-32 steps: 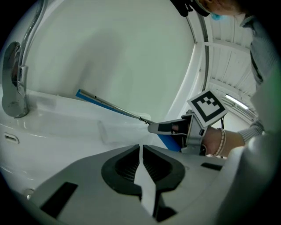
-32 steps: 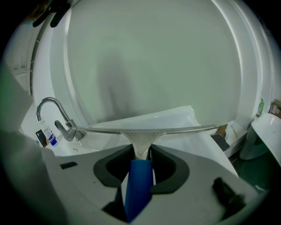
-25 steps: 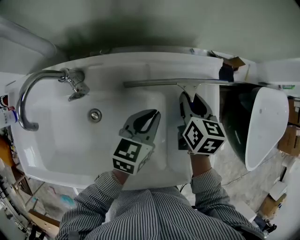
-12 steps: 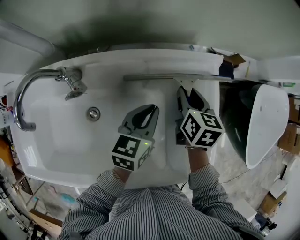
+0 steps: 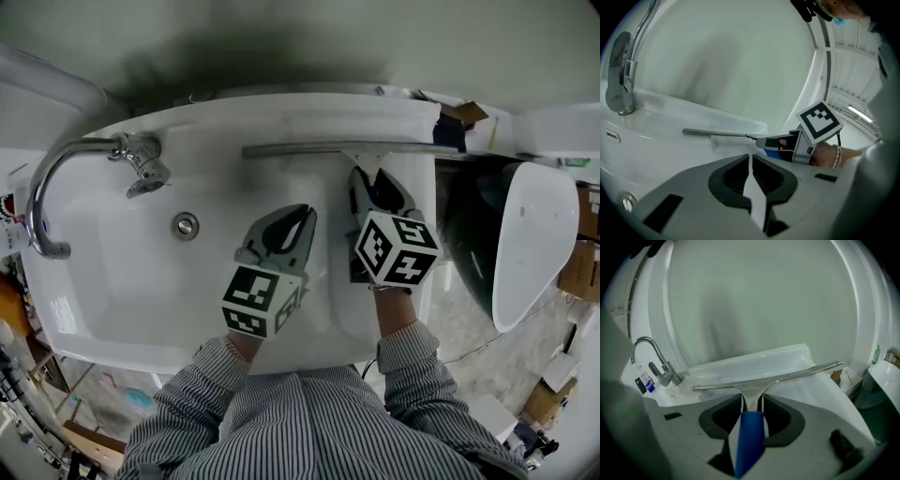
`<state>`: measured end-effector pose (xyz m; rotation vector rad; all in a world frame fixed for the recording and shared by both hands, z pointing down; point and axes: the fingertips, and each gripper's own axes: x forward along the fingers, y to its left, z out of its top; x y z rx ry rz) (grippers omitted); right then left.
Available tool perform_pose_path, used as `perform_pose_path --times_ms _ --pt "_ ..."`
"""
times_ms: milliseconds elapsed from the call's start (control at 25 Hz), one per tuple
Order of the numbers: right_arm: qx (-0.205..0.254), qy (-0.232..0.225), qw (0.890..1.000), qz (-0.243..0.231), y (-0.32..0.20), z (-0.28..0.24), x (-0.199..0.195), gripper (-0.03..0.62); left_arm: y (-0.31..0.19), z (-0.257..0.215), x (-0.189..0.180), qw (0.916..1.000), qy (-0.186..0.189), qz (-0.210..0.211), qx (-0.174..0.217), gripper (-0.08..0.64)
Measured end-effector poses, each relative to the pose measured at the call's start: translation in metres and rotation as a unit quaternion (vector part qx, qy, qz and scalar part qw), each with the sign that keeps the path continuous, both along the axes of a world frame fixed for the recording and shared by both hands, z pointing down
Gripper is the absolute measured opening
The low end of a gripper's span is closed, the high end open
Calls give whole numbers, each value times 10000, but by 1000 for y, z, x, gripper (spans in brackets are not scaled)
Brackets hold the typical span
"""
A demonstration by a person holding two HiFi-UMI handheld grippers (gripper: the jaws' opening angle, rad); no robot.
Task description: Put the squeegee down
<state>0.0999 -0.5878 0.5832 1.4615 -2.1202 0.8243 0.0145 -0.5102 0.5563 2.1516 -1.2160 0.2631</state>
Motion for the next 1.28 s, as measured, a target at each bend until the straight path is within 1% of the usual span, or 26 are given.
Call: perform_pose_path --times_ms 80,200,480,680,960,1040,1160,1280 --pt "66 -6 10000 14 0 -6 1 158 1 -5 1 10000 2 20 63 32" --pt "195 -1 9998 45 0 -18 3 172 1 -11 4 9999 29 45 130 32" --pt "314 170 9993 -113 18 -37 -3 172 10 -28 2 9997 56 39 232 32" --pt "457 109 9989 -92 33 -60 -5 172 18 -46 -1 9993 -29 100 368 32" --pt "748 -90 9971 -50 56 -104 -7 168 37 -73 -3 9983 70 184 548 34" --pt "838 -151 9964 -27 61 -116 -8 153 39 -80 -4 9978 80 228 621 33" --pt "1057 -142 9943 2 68 -133 -6 96 42 -92 -5 9967 73 268 765 34" --pt "1218 -196 9924 -2 78 -148 -5 76 49 -105 -3 9958 75 341 850 34"
